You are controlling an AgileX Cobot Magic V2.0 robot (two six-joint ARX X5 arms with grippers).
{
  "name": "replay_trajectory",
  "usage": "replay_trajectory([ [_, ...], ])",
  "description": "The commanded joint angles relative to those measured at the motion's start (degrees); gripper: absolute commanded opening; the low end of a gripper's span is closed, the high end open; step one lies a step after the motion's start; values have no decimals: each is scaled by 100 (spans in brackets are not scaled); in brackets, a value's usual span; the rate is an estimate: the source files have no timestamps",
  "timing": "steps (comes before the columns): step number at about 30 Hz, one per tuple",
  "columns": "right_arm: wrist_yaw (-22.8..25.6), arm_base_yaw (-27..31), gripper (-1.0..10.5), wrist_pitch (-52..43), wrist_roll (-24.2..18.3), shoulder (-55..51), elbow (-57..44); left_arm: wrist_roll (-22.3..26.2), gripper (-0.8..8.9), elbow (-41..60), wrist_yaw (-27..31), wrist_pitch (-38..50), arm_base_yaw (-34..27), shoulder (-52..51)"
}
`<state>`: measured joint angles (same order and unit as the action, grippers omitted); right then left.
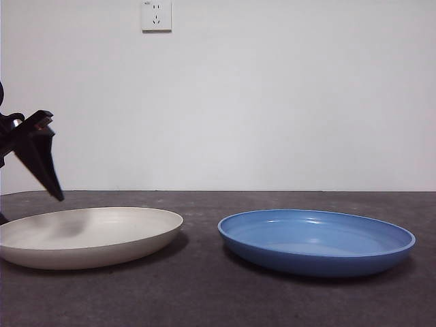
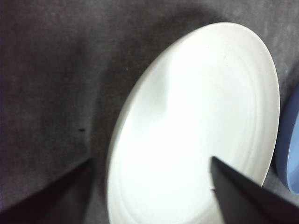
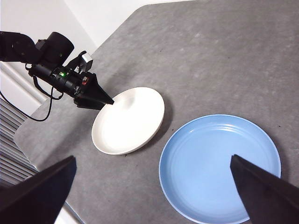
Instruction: Pick up the white plate, put it on the blue plate, put it on desk
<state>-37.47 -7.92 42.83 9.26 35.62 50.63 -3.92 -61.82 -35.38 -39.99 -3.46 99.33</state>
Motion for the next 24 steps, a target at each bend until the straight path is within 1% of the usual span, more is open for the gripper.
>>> replay_trajectory([
  [1, 7, -24, 597, -37, -55, 26, 92, 22, 239, -111, 168, 22, 13, 116],
  [5, 7, -24, 597, -35, -55, 26, 92, 20, 233, -111, 319, 4, 22, 118],
  [7, 7, -24, 597, -35, -55, 26, 92, 7, 210, -111, 365, -4, 24, 125],
  [12, 4, -24, 597, -35, -55, 26, 92, 4, 197, -111, 380, 20, 66, 192],
  [15, 2, -26, 597, -35, -52, 26, 92, -2, 152, -111, 393, 37, 90, 258],
  [17, 0, -26, 597, -33, -50, 24, 92, -2, 146, -111, 411, 39, 105, 315],
  [18, 0, -26, 597, -31, -50, 24, 92, 0, 123, -111, 413, 39, 111, 343],
  [21, -2, -26, 597, -13, -50, 24, 92, 2, 7, -111, 507, 35, 114, 378],
  [24, 0, -26, 597, 28, -50, 24, 92, 7, 7, -111, 592, 39, 114, 378],
])
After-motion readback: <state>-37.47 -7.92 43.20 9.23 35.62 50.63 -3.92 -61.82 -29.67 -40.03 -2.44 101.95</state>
